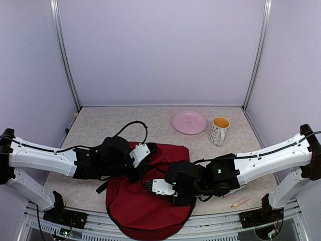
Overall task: Pack the student bag
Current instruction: Pick up the lower front pocket of the student bag, then pick up the pen from the student bag.
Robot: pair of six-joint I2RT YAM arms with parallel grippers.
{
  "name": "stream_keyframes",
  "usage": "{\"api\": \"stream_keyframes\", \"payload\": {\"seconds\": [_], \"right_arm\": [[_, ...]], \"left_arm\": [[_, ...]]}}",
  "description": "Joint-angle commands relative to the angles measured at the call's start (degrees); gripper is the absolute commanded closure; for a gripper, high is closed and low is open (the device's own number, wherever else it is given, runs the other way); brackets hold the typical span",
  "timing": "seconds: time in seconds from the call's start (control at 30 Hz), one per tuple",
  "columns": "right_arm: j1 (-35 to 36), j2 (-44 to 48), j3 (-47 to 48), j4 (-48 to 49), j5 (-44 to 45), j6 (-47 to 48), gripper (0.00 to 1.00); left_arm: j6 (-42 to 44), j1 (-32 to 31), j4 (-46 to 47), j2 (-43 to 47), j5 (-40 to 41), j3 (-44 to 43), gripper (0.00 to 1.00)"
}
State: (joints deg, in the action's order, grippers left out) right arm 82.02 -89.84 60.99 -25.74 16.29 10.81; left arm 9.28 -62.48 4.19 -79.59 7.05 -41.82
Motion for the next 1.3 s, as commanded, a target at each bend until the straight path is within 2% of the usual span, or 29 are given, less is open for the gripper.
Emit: {"api": "stream_keyframes", "payload": {"seconds": [0.0, 0.13, 0.23, 0.33, 0.5, 0.63, 0.8, 0.9, 1.03, 1.27], "right_arm": [[0.18, 1.53, 0.3, -3.57, 2.97, -3.29, 0.6], [-0.38, 5.18, 3.82, -3.67, 3.41, -8.65, 0.61], [-2.63, 10.67, 5.3, -3.71, 5.7, -15.02, 0.61], [-8.34, 16.33, 5.71, -6.46, 4.98, -25.63, 0.54], [-19.11, 21.68, 2.47, -19.62, 5.16, -48.6, 0.54], [-25.13, 23.44, -6.13, -32.09, 8.53, -65.54, 0.46], [-31.95, 21.21, -16.64, -27.61, 0.32, -67.12, 0.47], [-34.63, 19.57, -19.62, -27.19, 4.09, -75.16, 0.56], [-35.07, 18.15, -20.85, -30.3, 9.23, -82.82, 0.54], [-39.96, 21.35, -26.44, -25.36, 8.91, -86.12, 0.52]], "left_arm": [[-3.09, 0.25, 0.08, 4.12, 5.82, -1.17, 0.87], [-4.69, 0.4, 3.07, 8.21, 4.07, 0.03, 1.0], [-6.63, 1.11, 1.26, 8.81, 5.56, -1.5, 1.0], [-8.82, 2.17, -1.7, 9.09, 7.39, -4.05, 1.0], [-10.84, 3.55, -8.35, 9.19, 7.4, -9.19, 1.0], [-10.99, 4.03, -12.13, 9.34, 5.49, -13.07, 1.0], [-10.05, 3.97, -14.39, 7.54, -0.34, -15.81, 1.0], [-9.13, 3.87, -15.72, 4.51, -4.63, -17.92, 1.0], [-8.44, 3.69, -16.76, 2.33, -10.76, -19.65, 1.0], [-7.47, 4.21, -14.4, 2.47, -13.3, -16.99, 1.0]]}}
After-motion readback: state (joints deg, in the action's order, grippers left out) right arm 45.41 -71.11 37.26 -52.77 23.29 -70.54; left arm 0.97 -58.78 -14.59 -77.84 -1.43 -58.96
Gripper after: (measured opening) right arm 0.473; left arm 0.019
